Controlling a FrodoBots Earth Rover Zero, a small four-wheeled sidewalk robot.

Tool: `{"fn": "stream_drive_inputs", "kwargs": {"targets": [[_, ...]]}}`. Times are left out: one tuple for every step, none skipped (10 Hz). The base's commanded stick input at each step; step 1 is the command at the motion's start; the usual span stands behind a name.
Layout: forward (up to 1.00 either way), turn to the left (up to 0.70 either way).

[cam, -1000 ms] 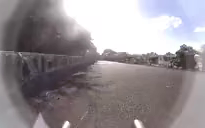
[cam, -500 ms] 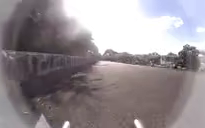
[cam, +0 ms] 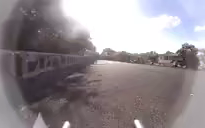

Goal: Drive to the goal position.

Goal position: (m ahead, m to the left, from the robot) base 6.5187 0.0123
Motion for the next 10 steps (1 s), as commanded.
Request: {"fn": "stream_drive_inputs", "kwargs": {"targets": [[0.70,-0.15],[0.70,0.00],[0.70,0.00],[0.70,0.00],[0.70,0.00],[0.70,0.00],[0.70,0.00],[0.70,0.00],[0.70,0.00],[0.70,0.00]]}}
